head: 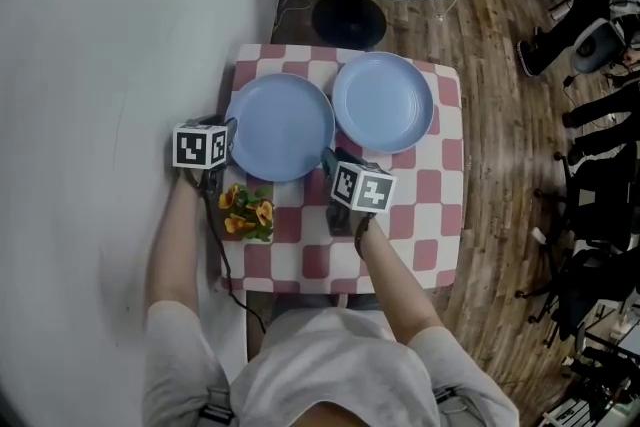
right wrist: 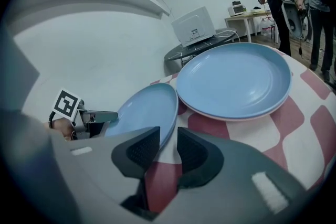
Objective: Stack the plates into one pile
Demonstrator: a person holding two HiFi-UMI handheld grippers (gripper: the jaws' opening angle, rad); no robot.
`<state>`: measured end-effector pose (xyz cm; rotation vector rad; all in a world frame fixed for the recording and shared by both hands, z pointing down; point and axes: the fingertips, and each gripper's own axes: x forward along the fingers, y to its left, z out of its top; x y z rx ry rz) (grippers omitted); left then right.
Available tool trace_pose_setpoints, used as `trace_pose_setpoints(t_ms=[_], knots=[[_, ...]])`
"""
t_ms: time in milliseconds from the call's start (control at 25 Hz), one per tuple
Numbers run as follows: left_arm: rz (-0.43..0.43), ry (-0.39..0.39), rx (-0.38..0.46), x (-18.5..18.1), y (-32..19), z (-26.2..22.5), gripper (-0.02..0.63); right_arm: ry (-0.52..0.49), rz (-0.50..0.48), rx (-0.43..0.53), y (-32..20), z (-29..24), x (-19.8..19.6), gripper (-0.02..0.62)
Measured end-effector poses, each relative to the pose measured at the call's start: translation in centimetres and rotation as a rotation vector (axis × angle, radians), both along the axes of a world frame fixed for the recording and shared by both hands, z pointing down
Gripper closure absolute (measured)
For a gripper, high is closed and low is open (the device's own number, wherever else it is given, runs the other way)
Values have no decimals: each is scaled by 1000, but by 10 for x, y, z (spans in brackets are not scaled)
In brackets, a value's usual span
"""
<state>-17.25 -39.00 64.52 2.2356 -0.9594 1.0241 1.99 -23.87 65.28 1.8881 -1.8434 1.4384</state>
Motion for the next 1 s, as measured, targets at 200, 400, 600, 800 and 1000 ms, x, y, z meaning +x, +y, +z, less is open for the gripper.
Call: trace_pose_setpoints(t_ms=[200, 400, 600, 800, 1000], knots=[[23, -6, -41, 2, 3, 16, 453, -9, -9, -12, -7, 9, -8, 490], [26, -15, -47, 0, 5, 17, 537, -6, -15, -10, -9, 6, -9, 512], [-32, 75, -13, 1, 5, -5, 546, 38, 2, 50, -14, -15, -1, 525], [-71, 131, 60, 3, 3, -48, 552, 65, -13, 144, -24, -56, 7, 529], [-74, 131, 192, 11, 10, -104, 548, 98, -39, 235, -24, -101, 18, 534]])
